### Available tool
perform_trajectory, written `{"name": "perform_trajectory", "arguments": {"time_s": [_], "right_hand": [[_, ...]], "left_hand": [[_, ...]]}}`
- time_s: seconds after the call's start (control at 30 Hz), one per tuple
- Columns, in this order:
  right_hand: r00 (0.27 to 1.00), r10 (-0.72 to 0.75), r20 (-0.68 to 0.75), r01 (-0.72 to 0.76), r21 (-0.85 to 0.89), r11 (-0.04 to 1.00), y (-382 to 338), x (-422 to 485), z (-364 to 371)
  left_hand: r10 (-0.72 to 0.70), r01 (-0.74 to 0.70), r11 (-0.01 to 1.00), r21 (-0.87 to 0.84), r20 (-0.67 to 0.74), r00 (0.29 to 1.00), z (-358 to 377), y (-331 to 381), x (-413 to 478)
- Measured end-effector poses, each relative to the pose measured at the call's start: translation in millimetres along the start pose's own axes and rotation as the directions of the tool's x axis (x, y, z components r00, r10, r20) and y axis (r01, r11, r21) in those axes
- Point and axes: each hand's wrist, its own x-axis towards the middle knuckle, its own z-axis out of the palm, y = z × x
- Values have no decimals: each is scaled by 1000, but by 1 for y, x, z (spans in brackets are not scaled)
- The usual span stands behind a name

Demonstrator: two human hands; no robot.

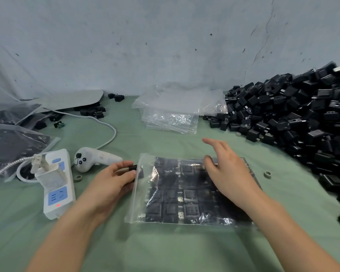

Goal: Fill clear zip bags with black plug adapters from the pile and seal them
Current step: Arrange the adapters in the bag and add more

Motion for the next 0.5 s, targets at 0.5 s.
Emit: {"name": "perform_trajectory", "arguments": {"time_s": [0.5], "right_hand": [[998,-25,66,28,-50,998,-1,0,3]], "left_hand": [[-27,27,1000,10,99,995,1,-5,3]]}}
